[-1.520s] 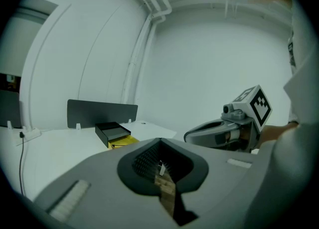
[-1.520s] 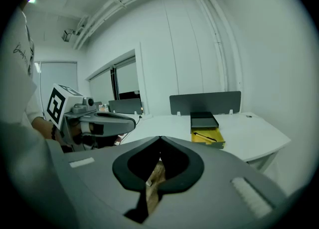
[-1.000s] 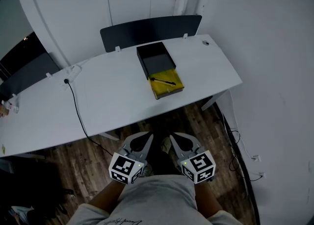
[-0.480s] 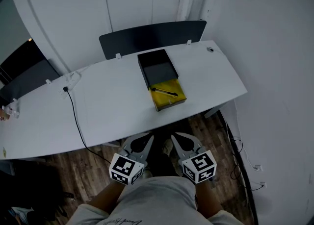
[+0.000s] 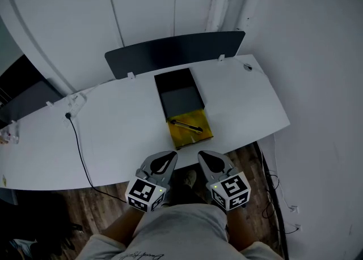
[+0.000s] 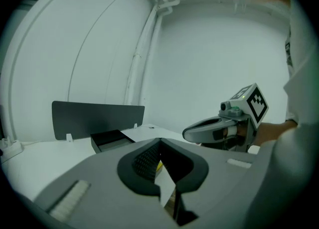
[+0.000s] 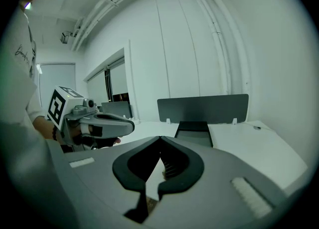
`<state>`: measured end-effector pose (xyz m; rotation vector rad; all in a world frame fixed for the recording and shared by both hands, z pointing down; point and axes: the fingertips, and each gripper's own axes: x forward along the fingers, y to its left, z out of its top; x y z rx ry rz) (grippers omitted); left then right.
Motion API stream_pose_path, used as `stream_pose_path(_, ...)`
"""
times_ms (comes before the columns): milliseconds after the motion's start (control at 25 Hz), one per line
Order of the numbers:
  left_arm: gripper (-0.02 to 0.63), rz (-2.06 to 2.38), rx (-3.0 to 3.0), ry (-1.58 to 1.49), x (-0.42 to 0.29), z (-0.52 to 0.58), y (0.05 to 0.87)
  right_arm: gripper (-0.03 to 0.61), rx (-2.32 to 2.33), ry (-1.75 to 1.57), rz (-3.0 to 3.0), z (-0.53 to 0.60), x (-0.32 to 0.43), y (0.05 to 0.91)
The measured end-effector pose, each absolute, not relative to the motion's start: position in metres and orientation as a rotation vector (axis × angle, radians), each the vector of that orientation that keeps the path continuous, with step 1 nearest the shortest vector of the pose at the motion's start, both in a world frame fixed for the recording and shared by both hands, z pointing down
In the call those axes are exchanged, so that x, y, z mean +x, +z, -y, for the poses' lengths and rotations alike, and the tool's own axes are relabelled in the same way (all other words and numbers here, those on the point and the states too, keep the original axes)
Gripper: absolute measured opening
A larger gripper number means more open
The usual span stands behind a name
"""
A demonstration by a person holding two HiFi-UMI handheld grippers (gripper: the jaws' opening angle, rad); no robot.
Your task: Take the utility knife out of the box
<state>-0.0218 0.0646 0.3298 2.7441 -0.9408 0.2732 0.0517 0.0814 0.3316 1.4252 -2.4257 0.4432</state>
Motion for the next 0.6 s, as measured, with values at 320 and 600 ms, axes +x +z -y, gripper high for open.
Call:
stream_pose_path(320,0.000,1.021,2.705,0.256,0.013,-0.001,0.327,0.015,1.346,0.423,2.454,-0.014,0.087,0.329)
stream_pose_path(600,0.001,1.080,2.689,0.243,0.038,0.034,0.323,0.015,1.261,0.402,2.481,0.024,0.108,0.328)
